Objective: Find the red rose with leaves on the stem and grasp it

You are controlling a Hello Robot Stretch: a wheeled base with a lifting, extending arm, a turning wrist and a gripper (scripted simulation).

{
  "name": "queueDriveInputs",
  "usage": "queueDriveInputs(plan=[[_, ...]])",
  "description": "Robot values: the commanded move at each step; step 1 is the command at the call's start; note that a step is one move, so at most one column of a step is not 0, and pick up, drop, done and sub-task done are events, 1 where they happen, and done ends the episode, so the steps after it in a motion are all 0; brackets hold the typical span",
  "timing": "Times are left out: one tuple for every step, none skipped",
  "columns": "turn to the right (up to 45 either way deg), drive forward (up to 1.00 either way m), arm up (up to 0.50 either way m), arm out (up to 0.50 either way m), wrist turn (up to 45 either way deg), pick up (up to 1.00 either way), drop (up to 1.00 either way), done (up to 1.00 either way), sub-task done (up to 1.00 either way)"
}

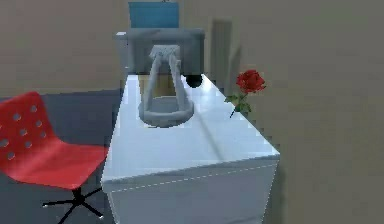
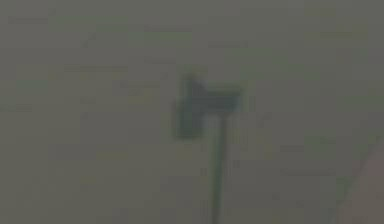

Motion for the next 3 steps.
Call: queueDriveInputs(plan=[[-45.0,0.0,0.0,0.0,0.0,0.0,0.0,0.0,0.0],[-30.0,0.0,0.0,0.0,0.0,0.0,0.0,0.0,0.0],[45.0,0.0,0.0,0.0,0.0,0.0,0.0,0.0,0.0]])
